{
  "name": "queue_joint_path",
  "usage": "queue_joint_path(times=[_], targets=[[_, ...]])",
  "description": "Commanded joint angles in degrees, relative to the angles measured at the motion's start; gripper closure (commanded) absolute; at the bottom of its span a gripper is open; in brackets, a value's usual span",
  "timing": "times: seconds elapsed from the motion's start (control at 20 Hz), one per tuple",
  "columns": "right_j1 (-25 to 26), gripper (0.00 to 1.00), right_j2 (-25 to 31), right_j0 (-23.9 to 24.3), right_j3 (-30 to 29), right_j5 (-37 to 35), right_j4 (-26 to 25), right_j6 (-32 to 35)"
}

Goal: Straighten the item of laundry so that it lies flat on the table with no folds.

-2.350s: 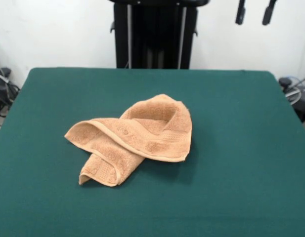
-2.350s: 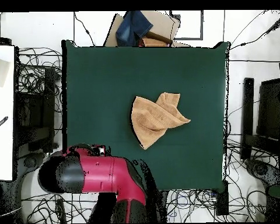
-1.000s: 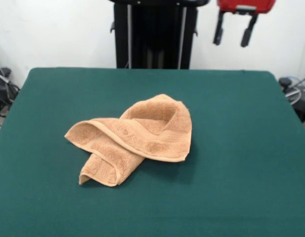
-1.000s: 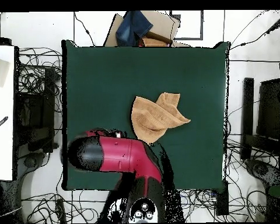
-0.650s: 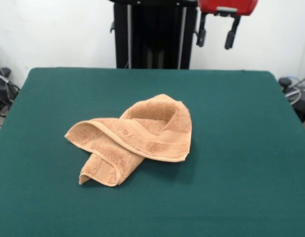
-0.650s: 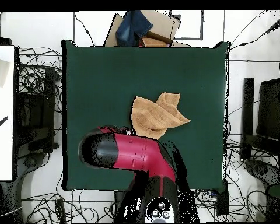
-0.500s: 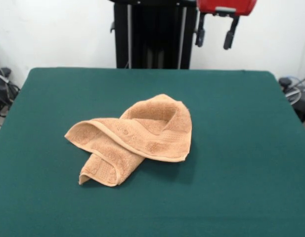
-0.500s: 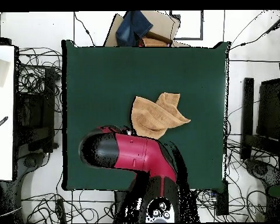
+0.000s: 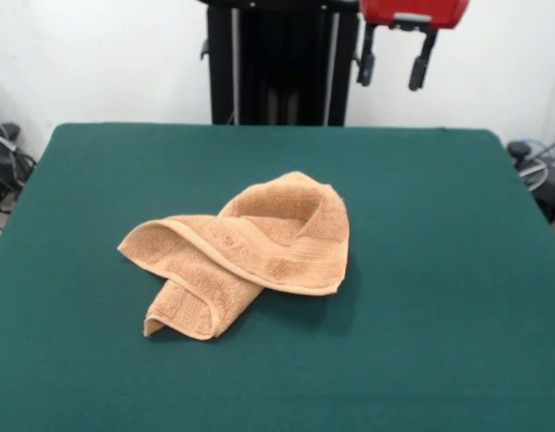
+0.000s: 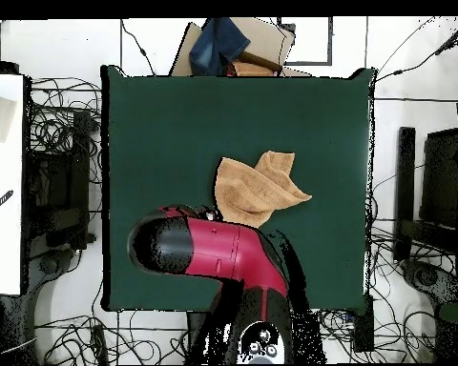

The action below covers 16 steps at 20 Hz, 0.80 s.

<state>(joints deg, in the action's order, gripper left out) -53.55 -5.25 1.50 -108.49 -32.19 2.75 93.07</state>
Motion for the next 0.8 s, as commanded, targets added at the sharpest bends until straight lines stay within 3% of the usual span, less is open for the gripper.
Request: queue_joint_path(times=[0.05,0.55,0.8], targets=[[2.0,0.00,5.8,1.0,-0.9,-1.5,2.0,6.7],[5.6,0.00,0.8,-2.9,7.2,-1.1,-3.6,8.1],[7.3,0.00,0.6,-2.8,9.8,-2.9,-3.8,8.0]])
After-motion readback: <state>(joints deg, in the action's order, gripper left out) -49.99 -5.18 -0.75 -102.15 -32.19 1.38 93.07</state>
